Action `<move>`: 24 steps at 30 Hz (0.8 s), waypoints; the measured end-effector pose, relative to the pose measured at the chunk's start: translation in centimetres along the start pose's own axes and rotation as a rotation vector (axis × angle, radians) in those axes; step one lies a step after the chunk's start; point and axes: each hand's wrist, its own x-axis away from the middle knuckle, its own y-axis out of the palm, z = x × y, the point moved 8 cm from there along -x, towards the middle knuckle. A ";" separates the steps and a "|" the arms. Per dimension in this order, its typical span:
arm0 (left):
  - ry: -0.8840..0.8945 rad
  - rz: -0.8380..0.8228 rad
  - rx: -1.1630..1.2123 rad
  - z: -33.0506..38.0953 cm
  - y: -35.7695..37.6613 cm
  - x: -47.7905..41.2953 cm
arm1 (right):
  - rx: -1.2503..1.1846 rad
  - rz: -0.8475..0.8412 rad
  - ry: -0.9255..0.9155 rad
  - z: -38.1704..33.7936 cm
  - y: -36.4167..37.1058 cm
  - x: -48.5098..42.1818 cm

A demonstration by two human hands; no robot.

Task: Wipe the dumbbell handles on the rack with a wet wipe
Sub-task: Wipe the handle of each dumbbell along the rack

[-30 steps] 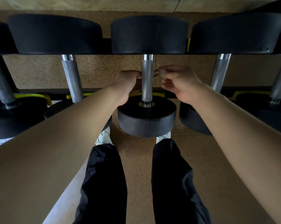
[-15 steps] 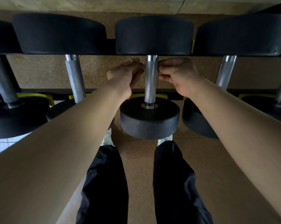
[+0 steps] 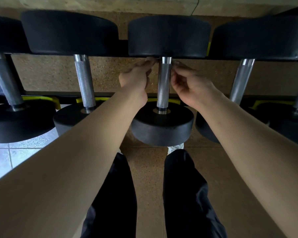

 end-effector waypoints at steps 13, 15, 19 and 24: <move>0.132 -0.097 -0.438 0.0 0.5 0.9 | 0.639 -0.003 -0.179 -2.9 -3.4 0.9; 0.175 -0.164 -0.514 0.0 -0.5 0.8 | 0.730 0.018 -0.201 -2.3 -2.7 0.3; 0.228 -0.191 -0.613 -0.3 -2.8 0.3 | 0.976 0.039 -0.253 -1.8 -1.8 -0.6; 0.256 -0.268 -0.892 -1.5 -0.4 -0.1 | 1.230 0.117 -0.238 -2.9 -4.6 0.8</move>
